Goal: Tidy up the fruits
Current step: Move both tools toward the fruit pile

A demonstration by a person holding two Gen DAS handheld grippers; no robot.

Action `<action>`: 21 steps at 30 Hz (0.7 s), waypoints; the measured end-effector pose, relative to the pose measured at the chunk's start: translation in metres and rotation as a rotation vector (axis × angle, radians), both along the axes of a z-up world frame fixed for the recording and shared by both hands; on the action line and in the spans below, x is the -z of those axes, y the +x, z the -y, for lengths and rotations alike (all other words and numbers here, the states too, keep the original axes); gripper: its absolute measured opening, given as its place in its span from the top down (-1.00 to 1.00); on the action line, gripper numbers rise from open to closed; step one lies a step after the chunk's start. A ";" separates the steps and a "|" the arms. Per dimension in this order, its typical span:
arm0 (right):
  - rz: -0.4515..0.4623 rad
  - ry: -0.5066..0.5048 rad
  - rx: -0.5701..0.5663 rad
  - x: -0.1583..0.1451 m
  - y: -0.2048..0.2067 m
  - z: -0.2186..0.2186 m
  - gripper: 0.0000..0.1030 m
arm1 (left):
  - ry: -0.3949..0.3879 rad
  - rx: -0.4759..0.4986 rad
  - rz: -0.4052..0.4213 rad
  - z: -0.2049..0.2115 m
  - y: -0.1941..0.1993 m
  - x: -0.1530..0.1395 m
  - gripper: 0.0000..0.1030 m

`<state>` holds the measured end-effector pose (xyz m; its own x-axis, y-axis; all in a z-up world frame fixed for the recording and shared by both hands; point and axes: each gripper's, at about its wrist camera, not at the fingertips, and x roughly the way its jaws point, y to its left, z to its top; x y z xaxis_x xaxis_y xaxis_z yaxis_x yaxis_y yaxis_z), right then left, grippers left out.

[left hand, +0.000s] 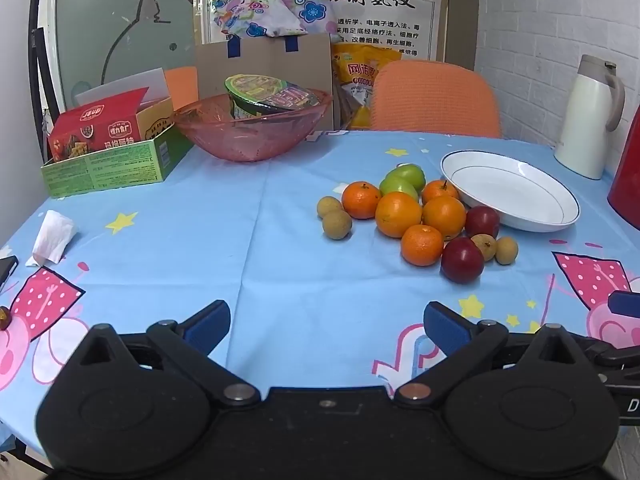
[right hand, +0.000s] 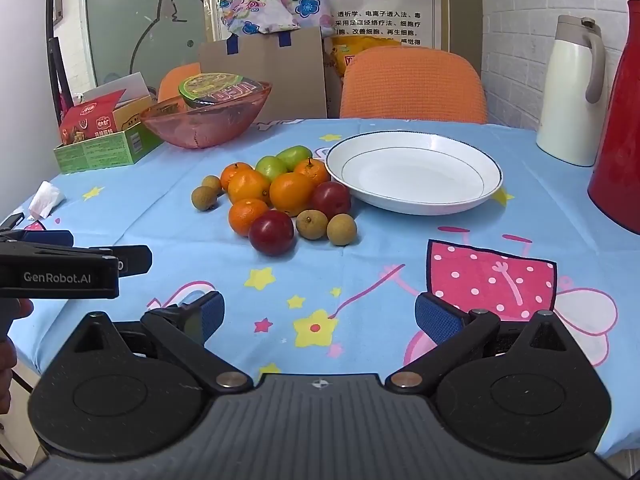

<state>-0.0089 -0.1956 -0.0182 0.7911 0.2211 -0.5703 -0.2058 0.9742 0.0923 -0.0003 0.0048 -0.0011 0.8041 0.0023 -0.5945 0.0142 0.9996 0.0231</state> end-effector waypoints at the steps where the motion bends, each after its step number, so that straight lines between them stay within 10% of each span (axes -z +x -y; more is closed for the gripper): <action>1: 0.001 -0.003 -0.002 0.000 0.000 -0.001 -1.00 | -0.003 0.000 0.000 -0.001 0.000 0.000 -1.00; 21: -0.004 -0.021 -0.035 0.003 0.011 -0.012 -1.00 | -0.024 -0.005 -0.025 -0.008 0.009 0.006 -1.00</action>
<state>0.0022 -0.1839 -0.0209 0.7809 0.2371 -0.5779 -0.2398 0.9681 0.0732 0.0091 0.0126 -0.0069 0.7893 -0.0078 -0.6140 0.0091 1.0000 -0.0011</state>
